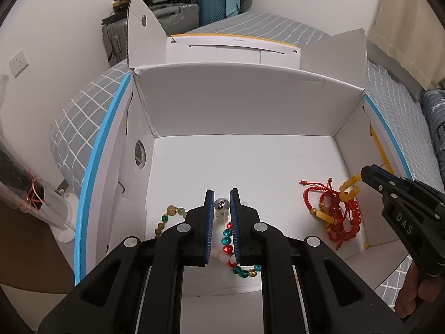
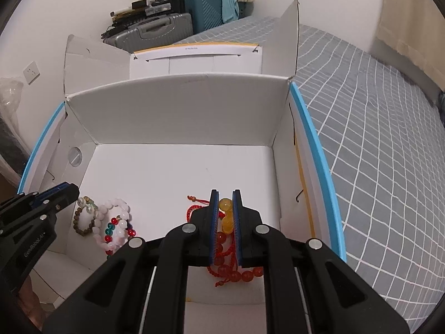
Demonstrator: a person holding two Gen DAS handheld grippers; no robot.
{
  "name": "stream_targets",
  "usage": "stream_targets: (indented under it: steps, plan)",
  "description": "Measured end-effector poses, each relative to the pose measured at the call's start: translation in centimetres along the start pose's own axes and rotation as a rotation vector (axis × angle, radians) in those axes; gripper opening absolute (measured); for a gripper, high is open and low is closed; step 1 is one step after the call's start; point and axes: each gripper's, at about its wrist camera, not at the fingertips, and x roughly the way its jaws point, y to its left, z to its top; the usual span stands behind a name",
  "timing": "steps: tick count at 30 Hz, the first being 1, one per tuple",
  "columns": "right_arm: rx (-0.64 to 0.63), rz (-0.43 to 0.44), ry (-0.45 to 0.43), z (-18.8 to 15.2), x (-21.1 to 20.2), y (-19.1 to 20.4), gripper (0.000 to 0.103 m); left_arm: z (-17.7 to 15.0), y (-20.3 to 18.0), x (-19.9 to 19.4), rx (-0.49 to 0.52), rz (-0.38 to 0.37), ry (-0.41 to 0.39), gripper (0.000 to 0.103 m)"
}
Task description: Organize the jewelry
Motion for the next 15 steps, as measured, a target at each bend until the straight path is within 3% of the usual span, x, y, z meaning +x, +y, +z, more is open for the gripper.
stream_targets:
  steps: [3,4,5,8,11,15]
  plan:
    - [0.002,0.002,0.005,0.0,0.1,0.0,0.018,-0.1,0.1,-0.3,-0.007,0.006,-0.001,0.015]
    - [0.004,0.007,-0.001,0.0,-0.2,0.0,0.029,0.0,0.0,-0.7,-0.007,0.004,-0.007,0.022]
    - [0.008,0.014,-0.010,0.2,-0.5,-0.1,0.040,-0.1,0.1,-1.2,-0.011,0.002,-0.019,0.037]
    - [0.022,0.016,-0.050,0.3,-1.9,-0.2,0.059,-0.3,-0.1,-3.1,-0.021,0.017,-0.079,0.064]
    - [0.027,0.013,-0.089,0.1,-3.7,-0.4,0.080,-0.8,-0.2,-4.8,-0.024,0.030,-0.124,0.079]
    - [0.027,-0.003,-0.138,-0.6,-6.3,-0.7,0.095,-2.0,-0.2,-7.2,-0.023,0.024,-0.187,0.094]
